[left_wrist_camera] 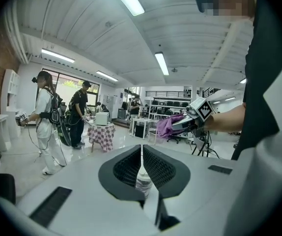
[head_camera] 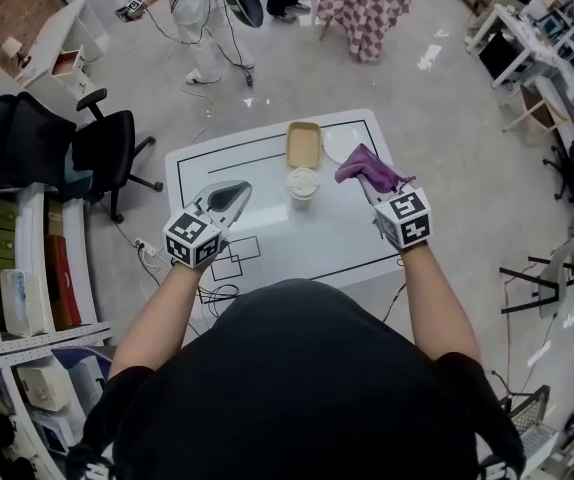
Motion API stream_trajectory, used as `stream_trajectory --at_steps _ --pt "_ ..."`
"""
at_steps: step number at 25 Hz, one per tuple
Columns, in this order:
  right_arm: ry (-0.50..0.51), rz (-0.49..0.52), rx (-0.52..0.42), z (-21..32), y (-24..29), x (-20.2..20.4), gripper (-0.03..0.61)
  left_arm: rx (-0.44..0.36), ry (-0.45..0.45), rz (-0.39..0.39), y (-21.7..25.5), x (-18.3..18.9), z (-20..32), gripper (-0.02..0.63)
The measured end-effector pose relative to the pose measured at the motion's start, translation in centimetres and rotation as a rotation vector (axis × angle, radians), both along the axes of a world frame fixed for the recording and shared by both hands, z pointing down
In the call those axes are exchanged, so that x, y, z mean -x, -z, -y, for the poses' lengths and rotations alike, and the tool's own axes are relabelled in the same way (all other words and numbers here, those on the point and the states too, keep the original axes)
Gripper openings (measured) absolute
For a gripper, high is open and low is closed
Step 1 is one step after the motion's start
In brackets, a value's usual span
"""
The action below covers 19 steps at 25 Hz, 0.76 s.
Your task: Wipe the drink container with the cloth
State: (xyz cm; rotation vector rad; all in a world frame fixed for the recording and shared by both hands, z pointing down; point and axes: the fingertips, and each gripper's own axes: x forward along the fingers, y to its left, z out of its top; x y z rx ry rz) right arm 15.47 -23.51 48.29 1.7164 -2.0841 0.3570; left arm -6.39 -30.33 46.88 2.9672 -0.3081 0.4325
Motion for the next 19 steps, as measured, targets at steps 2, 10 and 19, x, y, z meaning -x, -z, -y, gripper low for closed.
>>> stream_trajectory --at_steps 2,10,19 --pt "-0.009 0.020 0.000 -0.5 -0.8 0.2 0.080 -0.006 0.009 0.000 -0.4 0.8 -0.1 0.031" --pt "-0.022 0.062 0.004 -1.5 -2.9 1.0 0.080 -0.014 0.032 -0.010 -1.2 2.7 -0.1 0.031" --pt "-0.038 0.086 0.004 -2.4 -1.9 3.7 0.080 -0.015 0.028 -0.018 -0.1 5.4 -0.6 0.031"
